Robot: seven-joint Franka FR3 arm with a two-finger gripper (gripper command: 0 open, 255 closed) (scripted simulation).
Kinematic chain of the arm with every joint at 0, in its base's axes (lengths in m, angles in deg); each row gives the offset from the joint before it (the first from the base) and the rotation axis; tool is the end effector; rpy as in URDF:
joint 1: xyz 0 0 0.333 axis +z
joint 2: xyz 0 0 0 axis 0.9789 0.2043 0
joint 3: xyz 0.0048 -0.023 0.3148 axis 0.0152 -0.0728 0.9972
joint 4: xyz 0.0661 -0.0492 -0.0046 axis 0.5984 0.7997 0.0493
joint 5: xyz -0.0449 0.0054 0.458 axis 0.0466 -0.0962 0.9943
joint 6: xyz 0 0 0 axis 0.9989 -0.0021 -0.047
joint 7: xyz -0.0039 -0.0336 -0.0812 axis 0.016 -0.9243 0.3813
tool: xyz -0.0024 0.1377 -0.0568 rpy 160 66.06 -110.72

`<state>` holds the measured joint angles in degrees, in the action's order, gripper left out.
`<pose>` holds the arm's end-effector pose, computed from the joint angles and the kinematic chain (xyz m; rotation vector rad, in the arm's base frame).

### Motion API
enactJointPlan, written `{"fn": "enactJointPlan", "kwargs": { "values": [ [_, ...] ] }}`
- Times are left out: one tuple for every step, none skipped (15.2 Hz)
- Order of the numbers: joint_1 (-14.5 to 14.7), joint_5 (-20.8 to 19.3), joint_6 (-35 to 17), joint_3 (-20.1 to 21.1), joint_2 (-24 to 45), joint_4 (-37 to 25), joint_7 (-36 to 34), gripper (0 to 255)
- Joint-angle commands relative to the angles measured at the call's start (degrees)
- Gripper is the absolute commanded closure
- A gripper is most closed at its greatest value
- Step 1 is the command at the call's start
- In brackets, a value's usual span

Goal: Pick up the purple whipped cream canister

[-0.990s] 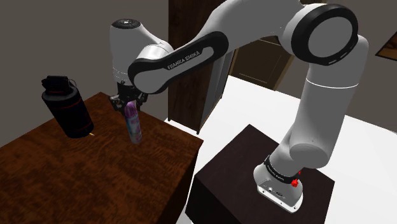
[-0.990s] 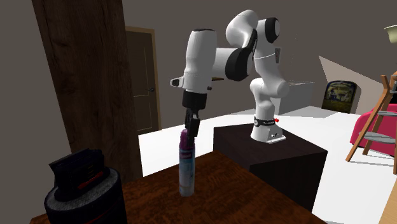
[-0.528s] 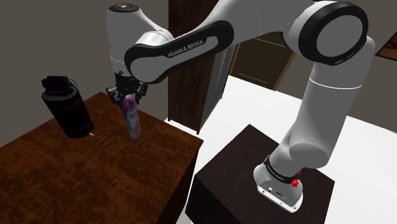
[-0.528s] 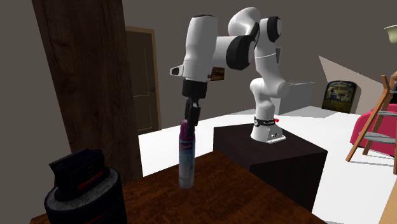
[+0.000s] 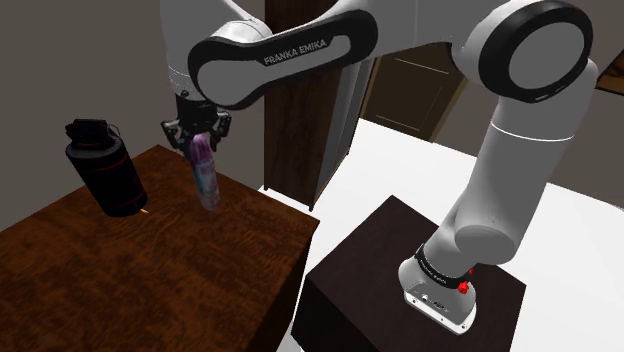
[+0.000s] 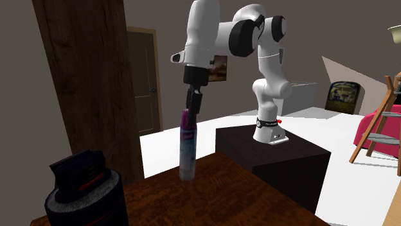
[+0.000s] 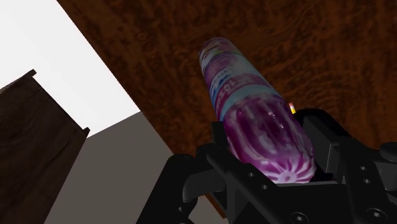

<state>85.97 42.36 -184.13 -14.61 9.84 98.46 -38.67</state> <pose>0.5995 0.3776 0.3849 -3.0780 0.1538 -0.2494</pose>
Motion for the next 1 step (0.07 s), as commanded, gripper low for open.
{"fn": "enactJointPlan", "kwargs": {
  "values": [
    [0.01, 0.09, 0.43, 0.04, -0.11, -0.32, 0.06, 255]
  ]
}}
